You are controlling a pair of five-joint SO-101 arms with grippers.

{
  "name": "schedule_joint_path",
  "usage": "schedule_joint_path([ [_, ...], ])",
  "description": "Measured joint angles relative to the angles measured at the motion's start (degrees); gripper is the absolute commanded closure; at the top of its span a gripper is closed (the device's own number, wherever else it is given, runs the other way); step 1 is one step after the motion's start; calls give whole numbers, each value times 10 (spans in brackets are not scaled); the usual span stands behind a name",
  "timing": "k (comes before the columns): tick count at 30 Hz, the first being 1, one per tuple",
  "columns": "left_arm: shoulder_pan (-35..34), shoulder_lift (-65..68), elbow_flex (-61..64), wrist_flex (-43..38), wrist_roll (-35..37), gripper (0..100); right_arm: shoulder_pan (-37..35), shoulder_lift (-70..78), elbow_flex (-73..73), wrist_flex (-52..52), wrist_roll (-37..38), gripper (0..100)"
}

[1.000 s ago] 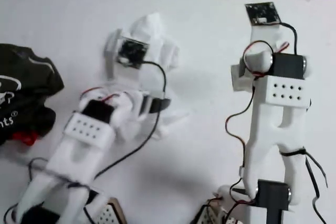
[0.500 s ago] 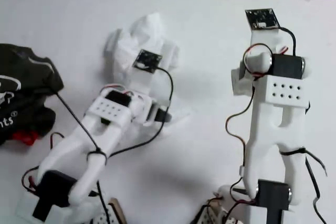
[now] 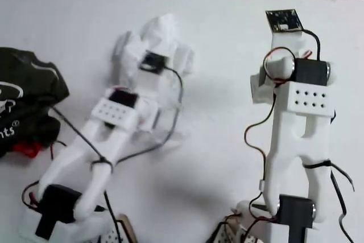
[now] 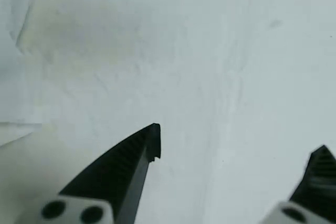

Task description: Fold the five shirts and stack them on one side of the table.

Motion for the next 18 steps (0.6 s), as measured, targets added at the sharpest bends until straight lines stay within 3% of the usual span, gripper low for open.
schedule_joint_path([
  [3,-68,0,-71,115,-16,976,0,0,0,0,0,580],
  [7,-193,0,-170,231,-117,976,-7,0,1,-6,0,580],
  [12,-339,3,-226,252,-246,974,-74,0,1,-60,0,580],
  [18,-376,5,-202,249,-299,972,-193,77,1,-179,-82,577],
])
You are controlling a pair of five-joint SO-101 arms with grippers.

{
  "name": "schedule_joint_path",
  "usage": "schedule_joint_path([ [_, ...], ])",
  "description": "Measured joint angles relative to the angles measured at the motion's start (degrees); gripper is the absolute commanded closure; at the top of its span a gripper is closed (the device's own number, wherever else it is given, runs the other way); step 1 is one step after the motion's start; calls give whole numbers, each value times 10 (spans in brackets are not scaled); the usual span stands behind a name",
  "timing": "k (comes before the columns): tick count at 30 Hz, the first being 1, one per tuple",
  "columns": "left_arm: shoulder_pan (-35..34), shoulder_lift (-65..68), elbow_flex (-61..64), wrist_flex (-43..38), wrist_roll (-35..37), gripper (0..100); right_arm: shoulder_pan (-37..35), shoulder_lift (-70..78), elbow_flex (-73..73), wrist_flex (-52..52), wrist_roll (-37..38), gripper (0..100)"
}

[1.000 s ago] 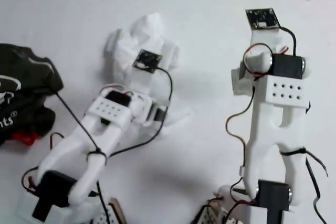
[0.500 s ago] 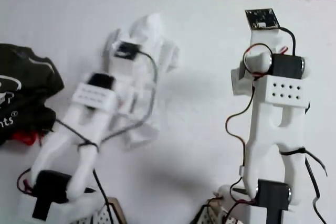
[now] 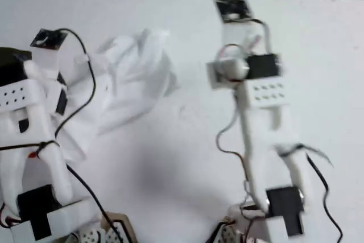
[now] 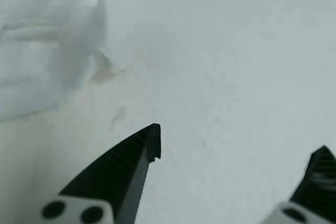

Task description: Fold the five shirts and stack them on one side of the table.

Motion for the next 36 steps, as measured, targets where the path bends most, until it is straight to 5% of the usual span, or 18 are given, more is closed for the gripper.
schedule_joint_path([
  [7,-1,1,40,-28,-1,972,-93,230,-128,-70,-33,577],
  [15,-1,1,40,-28,-1,972,-108,517,-372,-68,-33,581],
  [18,-1,1,40,-28,-1,972,-108,601,-462,-30,-33,676],
  [21,-1,1,40,-28,-1,972,-113,658,-557,25,-16,973],
  [31,-1,1,37,-65,2,975,-96,730,-845,225,38,979],
  [36,-1,2,-38,-68,69,975,-48,724,-931,252,39,980],
])
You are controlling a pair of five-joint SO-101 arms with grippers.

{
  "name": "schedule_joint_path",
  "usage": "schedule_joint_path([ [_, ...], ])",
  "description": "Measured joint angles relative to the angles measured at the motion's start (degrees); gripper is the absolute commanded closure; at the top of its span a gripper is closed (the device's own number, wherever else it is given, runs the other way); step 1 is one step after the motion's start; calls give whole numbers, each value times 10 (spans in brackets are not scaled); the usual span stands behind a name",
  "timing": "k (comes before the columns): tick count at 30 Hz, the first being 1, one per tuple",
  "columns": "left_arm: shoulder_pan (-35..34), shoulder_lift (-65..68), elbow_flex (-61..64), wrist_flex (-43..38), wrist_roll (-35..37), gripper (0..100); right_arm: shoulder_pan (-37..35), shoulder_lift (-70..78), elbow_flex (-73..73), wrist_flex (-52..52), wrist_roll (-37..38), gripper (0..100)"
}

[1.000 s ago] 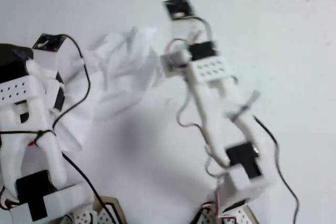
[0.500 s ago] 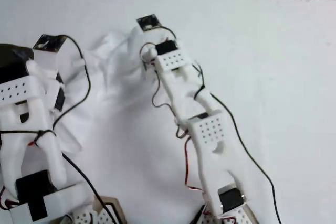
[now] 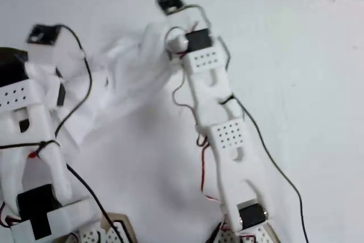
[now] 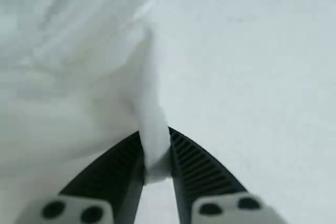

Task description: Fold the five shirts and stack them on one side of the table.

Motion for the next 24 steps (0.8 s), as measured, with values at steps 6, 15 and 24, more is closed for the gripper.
schedule_joint_path([
  [6,25,0,-115,22,31,975,64,-105,36,1,4,980],
  [15,154,-1,-267,137,36,975,145,-468,367,2,6,980],
  [24,212,1,-135,107,36,974,164,-840,961,-79,44,980],
])
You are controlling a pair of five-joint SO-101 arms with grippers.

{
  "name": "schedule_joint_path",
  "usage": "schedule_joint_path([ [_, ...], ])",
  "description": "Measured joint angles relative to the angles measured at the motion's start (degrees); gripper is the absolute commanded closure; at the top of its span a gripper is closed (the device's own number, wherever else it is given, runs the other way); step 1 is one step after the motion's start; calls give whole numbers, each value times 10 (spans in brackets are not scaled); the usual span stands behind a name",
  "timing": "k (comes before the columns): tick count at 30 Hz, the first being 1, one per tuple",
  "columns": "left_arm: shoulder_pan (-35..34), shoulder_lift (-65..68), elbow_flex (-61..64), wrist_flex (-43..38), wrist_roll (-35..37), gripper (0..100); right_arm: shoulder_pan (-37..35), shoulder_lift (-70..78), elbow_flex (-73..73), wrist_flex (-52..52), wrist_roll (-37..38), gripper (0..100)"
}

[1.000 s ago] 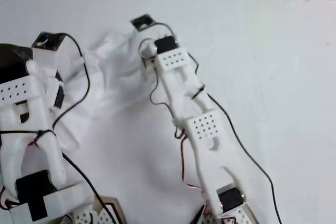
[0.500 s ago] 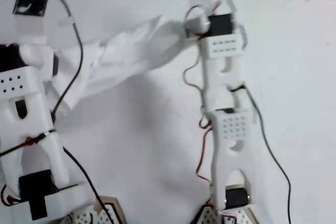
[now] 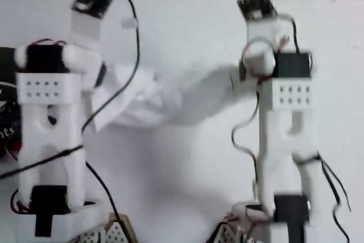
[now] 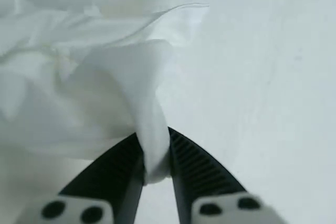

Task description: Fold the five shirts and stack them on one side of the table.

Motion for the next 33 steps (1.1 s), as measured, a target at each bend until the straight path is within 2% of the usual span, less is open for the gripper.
schedule_joint_path([
  [4,-2,0,156,-102,0,970,32,-95,234,-127,1,977],
  [6,2,0,223,-148,0,933,47,-121,330,-194,14,966],
  [9,1,0,283,-185,0,819,63,-146,428,-268,69,861],
  [12,-1,0,290,-193,0,734,69,-160,469,-288,92,735],
  [15,-10,0,280,-183,0,742,69,-176,471,-294,98,664],
  [20,-47,0,190,-96,1,744,70,-230,471,-294,98,662],
  [26,-16,0,162,-10,1,744,70,-343,471,-294,98,662],
  [30,23,0,200,-8,-4,744,70,-396,482,-294,98,662],
  [33,31,0,266,-46,-43,744,70,-411,499,-294,98,662],
])
